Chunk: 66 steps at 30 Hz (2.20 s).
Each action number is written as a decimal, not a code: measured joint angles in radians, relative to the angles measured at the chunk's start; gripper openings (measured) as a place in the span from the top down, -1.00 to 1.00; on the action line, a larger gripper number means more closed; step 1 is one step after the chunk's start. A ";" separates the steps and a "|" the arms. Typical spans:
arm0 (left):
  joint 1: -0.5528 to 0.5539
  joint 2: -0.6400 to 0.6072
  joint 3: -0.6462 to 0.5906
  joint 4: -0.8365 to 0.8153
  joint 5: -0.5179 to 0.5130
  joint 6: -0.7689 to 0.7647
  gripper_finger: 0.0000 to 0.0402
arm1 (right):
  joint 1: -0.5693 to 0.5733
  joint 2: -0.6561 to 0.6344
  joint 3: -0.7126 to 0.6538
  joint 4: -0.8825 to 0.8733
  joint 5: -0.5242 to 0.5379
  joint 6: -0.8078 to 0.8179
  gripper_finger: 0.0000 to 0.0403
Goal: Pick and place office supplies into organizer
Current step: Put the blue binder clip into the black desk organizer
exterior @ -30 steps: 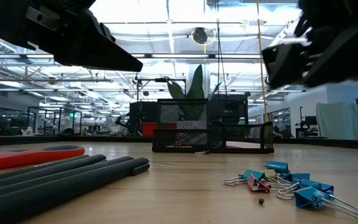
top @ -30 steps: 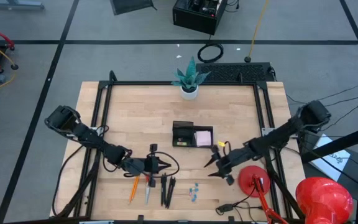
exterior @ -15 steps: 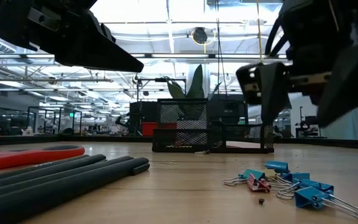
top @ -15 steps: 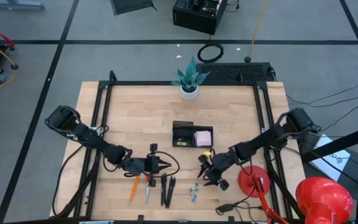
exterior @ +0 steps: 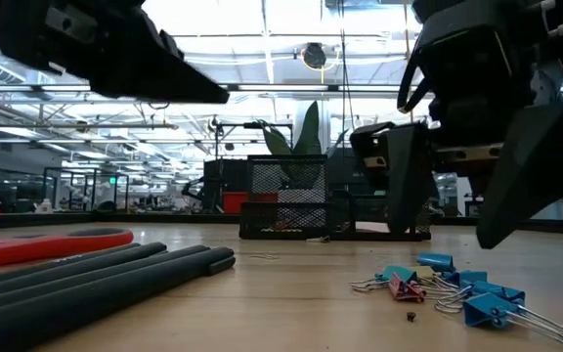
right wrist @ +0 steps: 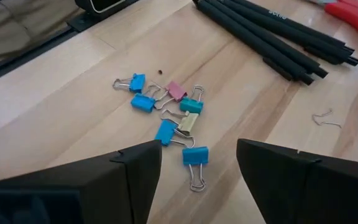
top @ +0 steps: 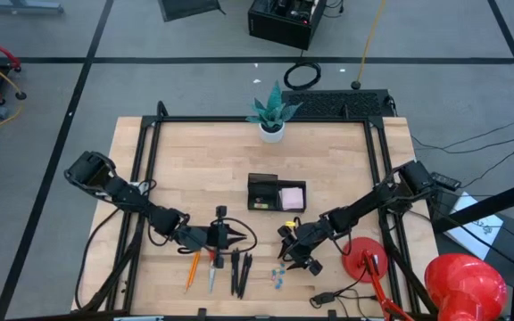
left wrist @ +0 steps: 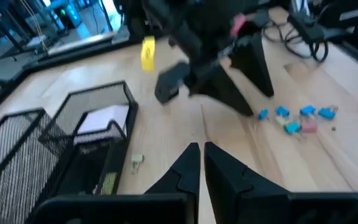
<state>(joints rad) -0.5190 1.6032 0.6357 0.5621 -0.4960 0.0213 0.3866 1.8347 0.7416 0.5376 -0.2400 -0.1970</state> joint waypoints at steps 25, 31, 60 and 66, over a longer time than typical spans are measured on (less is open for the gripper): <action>0.008 0.000 0.000 0.027 -0.001 0.020 0.81 | -0.020 0.083 0.002 0.060 -0.001 0.023 0.23; 0.008 0.000 0.000 0.027 -0.001 0.015 0.81 | -0.021 0.083 0.002 0.057 0.000 0.005 0.53; 0.016 0.000 0.000 0.006 -0.001 -0.027 0.81 | -0.005 -0.335 0.000 0.005 0.529 0.043 0.68; 0.016 0.000 0.000 -0.013 -0.001 -0.031 0.81 | -0.028 -0.295 0.000 0.019 0.530 0.101 0.66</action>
<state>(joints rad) -0.5034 1.6032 0.6361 0.5487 -0.4970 -0.0093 0.3591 1.5400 0.7414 0.5564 0.2902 -0.0960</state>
